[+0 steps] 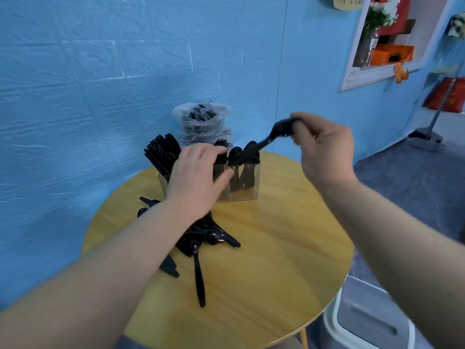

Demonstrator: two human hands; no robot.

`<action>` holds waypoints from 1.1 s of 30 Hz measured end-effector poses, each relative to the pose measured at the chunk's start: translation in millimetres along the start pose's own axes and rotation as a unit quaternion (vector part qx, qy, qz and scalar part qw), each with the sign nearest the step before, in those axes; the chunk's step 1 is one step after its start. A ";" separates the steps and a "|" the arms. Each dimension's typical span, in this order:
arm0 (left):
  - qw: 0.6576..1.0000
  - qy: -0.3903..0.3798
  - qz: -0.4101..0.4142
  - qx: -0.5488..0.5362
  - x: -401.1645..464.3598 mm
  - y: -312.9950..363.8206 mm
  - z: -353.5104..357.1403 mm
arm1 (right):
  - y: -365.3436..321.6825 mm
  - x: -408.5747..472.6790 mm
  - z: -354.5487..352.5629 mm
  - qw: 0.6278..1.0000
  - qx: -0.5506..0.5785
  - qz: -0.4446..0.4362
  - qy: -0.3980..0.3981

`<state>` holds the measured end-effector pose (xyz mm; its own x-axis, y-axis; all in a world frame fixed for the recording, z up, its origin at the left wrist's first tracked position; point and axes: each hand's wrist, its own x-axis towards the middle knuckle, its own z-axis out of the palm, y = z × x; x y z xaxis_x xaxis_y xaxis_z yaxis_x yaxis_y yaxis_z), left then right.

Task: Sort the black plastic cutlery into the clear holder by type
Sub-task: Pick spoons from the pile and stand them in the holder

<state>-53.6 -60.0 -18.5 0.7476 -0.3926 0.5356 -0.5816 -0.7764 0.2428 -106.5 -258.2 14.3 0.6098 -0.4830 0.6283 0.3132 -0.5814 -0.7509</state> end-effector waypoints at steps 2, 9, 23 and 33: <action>0.999 0.002 -0.001 0.054 9.6 -10.4 -1.2 | -2.2 23.3 0.4 0.995 -0.057 -0.080 0.019; 0.983 -0.051 0.060 0.166 18.0 -21.5 14.2 | 11.5 58.6 39.5 0.959 -0.185 -0.208 -0.042; 0.976 -0.021 0.106 0.189 15.3 -35.2 28.9 | 37.0 40.0 90.4 0.868 -0.269 -0.093 -0.408; 0.978 0.005 0.116 0.173 7.3 -32.5 27.9 | 36.6 -0.8 58.6 0.945 -0.183 -0.150 -0.225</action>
<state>-20.3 -51.4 -45.1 0.6039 -0.5754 0.5516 -0.5916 -0.7873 -0.1735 -52.8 -240.8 -25.6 0.8080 0.0191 0.5889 0.2981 -0.8753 -0.3807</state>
